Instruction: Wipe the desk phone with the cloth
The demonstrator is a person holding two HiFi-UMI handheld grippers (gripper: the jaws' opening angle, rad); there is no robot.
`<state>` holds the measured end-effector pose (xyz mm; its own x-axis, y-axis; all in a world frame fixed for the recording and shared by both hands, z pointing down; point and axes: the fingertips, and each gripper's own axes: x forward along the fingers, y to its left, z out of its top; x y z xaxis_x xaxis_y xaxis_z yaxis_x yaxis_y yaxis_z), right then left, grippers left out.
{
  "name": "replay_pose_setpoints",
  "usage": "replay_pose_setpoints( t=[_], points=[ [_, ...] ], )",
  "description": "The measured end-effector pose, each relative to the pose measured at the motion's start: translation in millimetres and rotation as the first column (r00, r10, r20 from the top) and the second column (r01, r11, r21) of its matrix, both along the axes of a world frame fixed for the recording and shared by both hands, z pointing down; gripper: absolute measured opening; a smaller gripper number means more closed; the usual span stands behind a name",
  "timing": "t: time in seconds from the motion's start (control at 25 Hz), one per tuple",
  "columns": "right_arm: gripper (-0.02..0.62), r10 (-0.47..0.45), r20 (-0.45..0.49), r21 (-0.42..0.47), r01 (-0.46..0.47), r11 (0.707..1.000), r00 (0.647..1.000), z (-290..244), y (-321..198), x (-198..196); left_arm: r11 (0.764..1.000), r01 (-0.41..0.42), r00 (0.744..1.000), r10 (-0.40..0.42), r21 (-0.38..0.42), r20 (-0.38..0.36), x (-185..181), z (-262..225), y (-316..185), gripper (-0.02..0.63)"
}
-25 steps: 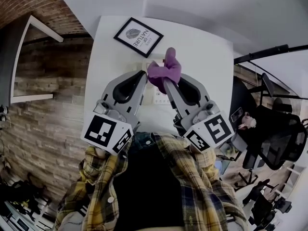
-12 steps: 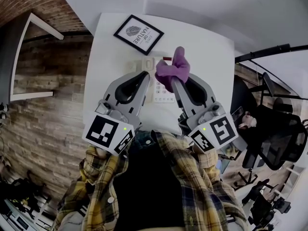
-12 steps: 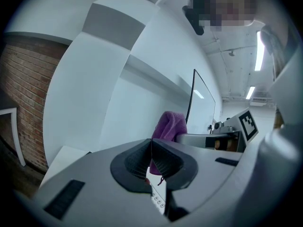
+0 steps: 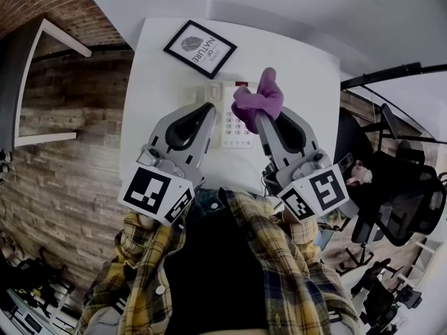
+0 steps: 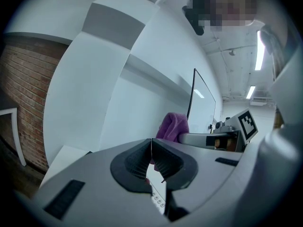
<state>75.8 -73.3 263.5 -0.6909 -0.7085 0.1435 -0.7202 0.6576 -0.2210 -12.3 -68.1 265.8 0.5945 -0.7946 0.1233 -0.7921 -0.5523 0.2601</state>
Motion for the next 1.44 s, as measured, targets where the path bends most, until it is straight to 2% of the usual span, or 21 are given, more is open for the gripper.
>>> replay_pose_setpoints(
  t=[0.84,1.0,1.44],
  points=[
    [0.061,-0.011,-0.035,-0.008,0.01,1.0,0.999,8.5,0.7,-1.0,1.0,0.005,1.0,-0.005,-0.013,-0.011,-1.2,6.2,0.8,0.015],
    [0.061,-0.011,-0.037,-0.01,0.011,1.0,0.999,9.4,0.0,-1.1,1.0,-0.021,1.0,0.02,-0.013,-0.017,4.2,6.2,-0.2,0.015],
    [0.061,-0.014,-0.047,-0.021,0.013,1.0,0.999,15.0,-0.1,-1.7,0.999,-0.042,0.999,0.042,-0.005,0.022,-1.5,9.2,-2.6,0.015]
  ],
)
